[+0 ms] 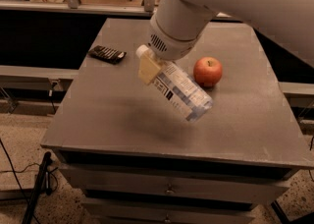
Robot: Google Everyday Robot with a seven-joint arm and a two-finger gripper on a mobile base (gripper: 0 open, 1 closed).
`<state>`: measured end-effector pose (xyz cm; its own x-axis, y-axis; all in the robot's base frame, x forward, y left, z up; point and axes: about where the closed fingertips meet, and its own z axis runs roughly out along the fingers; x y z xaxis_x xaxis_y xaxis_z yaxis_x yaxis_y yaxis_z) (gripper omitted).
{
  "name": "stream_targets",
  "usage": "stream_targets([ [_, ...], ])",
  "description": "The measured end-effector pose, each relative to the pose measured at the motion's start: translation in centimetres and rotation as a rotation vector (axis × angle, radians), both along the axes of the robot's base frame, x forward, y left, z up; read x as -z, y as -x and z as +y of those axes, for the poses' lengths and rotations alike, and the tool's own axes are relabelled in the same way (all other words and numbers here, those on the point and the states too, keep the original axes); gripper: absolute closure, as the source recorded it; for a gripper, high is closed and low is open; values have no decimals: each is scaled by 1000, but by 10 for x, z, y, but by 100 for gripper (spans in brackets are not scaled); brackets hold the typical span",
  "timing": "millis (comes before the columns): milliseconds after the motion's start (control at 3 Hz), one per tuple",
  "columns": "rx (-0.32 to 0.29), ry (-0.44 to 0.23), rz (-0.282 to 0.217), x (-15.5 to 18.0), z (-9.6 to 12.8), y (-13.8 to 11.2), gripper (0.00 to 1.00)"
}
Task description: Place blue plastic bottle upright
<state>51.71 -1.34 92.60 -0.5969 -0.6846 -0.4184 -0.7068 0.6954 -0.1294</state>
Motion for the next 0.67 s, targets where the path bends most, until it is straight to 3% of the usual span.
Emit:
stream_targets([
  [667, -104, -152, -91, -62, 7, -35, 100],
])
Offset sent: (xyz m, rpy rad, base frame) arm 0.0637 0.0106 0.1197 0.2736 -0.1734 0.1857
